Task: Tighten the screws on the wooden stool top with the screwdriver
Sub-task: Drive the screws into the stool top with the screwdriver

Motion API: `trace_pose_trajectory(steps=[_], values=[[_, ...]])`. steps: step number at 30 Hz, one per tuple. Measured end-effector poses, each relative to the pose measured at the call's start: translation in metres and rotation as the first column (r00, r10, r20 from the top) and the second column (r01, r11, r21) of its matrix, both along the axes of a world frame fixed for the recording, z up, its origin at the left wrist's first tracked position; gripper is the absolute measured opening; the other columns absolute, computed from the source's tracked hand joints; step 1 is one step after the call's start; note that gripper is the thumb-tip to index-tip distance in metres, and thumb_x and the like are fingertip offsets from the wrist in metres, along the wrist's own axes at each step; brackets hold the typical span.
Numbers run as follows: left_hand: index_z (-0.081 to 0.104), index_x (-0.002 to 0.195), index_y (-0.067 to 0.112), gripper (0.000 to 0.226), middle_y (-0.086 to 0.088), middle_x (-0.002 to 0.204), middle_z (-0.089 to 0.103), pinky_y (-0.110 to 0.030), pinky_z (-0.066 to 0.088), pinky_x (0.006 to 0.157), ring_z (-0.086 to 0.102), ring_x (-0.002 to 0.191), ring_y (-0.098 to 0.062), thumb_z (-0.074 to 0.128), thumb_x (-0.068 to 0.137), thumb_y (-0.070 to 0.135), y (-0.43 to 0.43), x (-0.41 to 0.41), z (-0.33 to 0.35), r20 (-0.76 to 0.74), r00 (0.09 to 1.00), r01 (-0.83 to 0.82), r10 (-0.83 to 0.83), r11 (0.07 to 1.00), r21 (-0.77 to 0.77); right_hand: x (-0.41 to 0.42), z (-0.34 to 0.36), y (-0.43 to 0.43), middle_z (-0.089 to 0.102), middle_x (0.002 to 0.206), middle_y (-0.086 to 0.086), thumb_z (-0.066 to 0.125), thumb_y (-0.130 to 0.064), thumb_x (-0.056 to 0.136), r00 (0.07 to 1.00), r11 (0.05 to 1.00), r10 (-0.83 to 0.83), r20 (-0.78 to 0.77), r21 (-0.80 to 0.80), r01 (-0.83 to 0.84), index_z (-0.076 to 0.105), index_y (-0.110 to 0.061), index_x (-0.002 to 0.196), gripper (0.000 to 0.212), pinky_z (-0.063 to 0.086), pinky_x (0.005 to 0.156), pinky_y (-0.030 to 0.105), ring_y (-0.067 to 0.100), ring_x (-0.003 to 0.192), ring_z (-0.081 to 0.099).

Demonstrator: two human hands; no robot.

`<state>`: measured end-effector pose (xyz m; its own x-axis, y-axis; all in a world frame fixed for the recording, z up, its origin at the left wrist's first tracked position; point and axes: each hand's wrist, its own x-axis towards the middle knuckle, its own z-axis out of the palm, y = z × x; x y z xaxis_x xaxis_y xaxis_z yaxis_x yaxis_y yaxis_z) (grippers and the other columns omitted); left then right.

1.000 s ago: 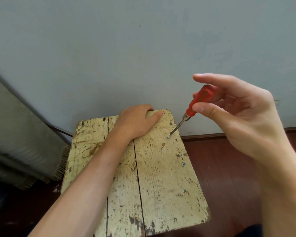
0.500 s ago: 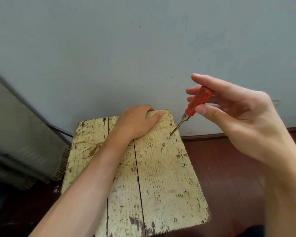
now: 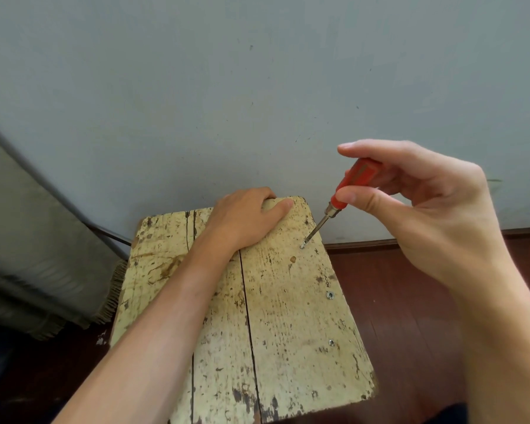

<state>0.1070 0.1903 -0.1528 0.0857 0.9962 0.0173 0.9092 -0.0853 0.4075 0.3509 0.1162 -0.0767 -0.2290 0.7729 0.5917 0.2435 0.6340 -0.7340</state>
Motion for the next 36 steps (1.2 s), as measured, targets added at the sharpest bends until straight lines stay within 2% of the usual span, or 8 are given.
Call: trace_pose_trajectory(steps=[5, 8, 12, 15, 21, 25, 32, 36], values=[[0.065, 0.119, 0.038, 0.058, 0.019, 0.097, 0.06, -0.037, 0.041, 0.082, 0.056, 0.094, -0.014, 0.034, 0.093, 0.079, 0.0, 0.0, 0.0, 0.004, 1.0, -0.002, 0.002, 1.0, 0.0, -0.003, 0.002, -0.003, 0.078, 0.104, 0.002, 0.086, -0.016, 0.092, 0.999, 0.999, -0.032, 0.019, -0.005, 0.033, 0.074, -0.033, 0.132, 0.045, 0.056, 0.079, 0.053, 0.025, 0.097, 0.077], [0.066, 0.119, 0.038, 0.057, 0.019, 0.098, 0.061, -0.037, 0.041, 0.083, 0.056, 0.093, -0.013, 0.035, 0.094, 0.079, 0.0, 0.0, 0.0, 0.006, 1.0, -0.003, 0.003, 1.0, 0.001, 0.001, 0.004, -0.005, 0.077, 0.111, -0.003, 0.081, -0.017, 0.097, 0.998, 1.0, 0.018, 0.065, -0.022, -0.017, 0.067, -0.032, 0.144, 0.051, 0.054, 0.08, 0.045, 0.022, 0.113, 0.074], [0.065, 0.12, 0.037, 0.057, 0.018, 0.101, 0.064, -0.037, 0.044, 0.085, 0.058, 0.094, -0.013, 0.035, 0.094, 0.078, -0.001, 0.0, 0.001, 0.006, 1.0, 0.003, -0.003, 1.0, -0.001, 0.007, 0.005, -0.006, 0.075, 0.132, -0.012, 0.066, -0.009, 0.103, 0.987, 0.986, 0.141, 0.072, -0.096, -0.134, 0.054, -0.025, 0.157, 0.058, 0.054, 0.106, 0.029, 0.014, 0.136, 0.065], [0.065, 0.12, 0.037, 0.057, 0.019, 0.097, 0.06, -0.037, 0.043, 0.083, 0.057, 0.093, -0.014, 0.035, 0.095, 0.078, -0.001, 0.001, 0.001, 0.002, 1.0, 0.001, -0.001, 1.0, -0.008, 0.006, 0.005, -0.006, 0.075, 0.132, -0.007, 0.065, -0.005, 0.104, 0.987, 0.979, 0.158, 0.02, -0.134, -0.154, 0.058, -0.026, 0.155, 0.055, 0.052, 0.114, 0.037, 0.018, 0.128, 0.072], [0.066, 0.119, 0.036, 0.057, 0.018, 0.098, 0.061, -0.038, 0.044, 0.084, 0.058, 0.094, -0.014, 0.035, 0.094, 0.078, -0.001, 0.001, 0.001, 0.0, 1.0, 0.004, -0.004, 1.0, -0.002, 0.003, 0.006, -0.006, 0.078, 0.112, -0.003, 0.074, -0.009, 0.099, 0.994, 0.991, 0.107, 0.028, -0.079, -0.105, 0.068, -0.028, 0.141, 0.046, 0.059, 0.101, 0.052, 0.024, 0.113, 0.077], [0.066, 0.117, 0.037, 0.057, 0.019, 0.097, 0.061, -0.036, 0.041, 0.08, 0.055, 0.091, -0.013, 0.035, 0.094, 0.078, -0.001, 0.001, 0.001, -0.001, 1.0, 0.004, -0.004, 1.0, 0.0, 0.001, 0.005, -0.006, 0.077, 0.105, -0.001, 0.079, -0.011, 0.097, 0.998, 0.998, 0.054, 0.043, -0.043, -0.052, 0.072, -0.033, 0.133, 0.042, 0.058, 0.092, 0.054, 0.027, 0.104, 0.076], [0.066, 0.118, 0.037, 0.058, 0.02, 0.096, 0.06, -0.038, 0.043, 0.083, 0.055, 0.092, -0.013, 0.035, 0.093, 0.079, -0.001, 0.0, 0.001, 0.009, 1.0, -0.001, 0.001, 1.0, -0.009, 0.004, 0.007, -0.007, 0.078, 0.111, -0.004, 0.078, -0.013, 0.097, 0.997, 0.998, 0.041, 0.067, -0.059, -0.037, 0.071, -0.031, 0.137, 0.045, 0.058, 0.091, 0.053, 0.024, 0.113, 0.075], [0.066, 0.12, 0.036, 0.059, 0.016, 0.106, 0.068, -0.04, 0.047, 0.089, 0.061, 0.099, -0.015, 0.035, 0.094, 0.078, -0.002, 0.001, 0.002, 0.007, 1.0, 0.004, -0.004, 1.0, -0.019, 0.012, 0.009, -0.009, 0.076, 0.132, -0.009, 0.07, -0.009, 0.099, 0.988, 0.98, 0.149, 0.037, -0.136, -0.142, 0.063, -0.027, 0.148, 0.053, 0.057, 0.106, 0.044, 0.017, 0.127, 0.072]])
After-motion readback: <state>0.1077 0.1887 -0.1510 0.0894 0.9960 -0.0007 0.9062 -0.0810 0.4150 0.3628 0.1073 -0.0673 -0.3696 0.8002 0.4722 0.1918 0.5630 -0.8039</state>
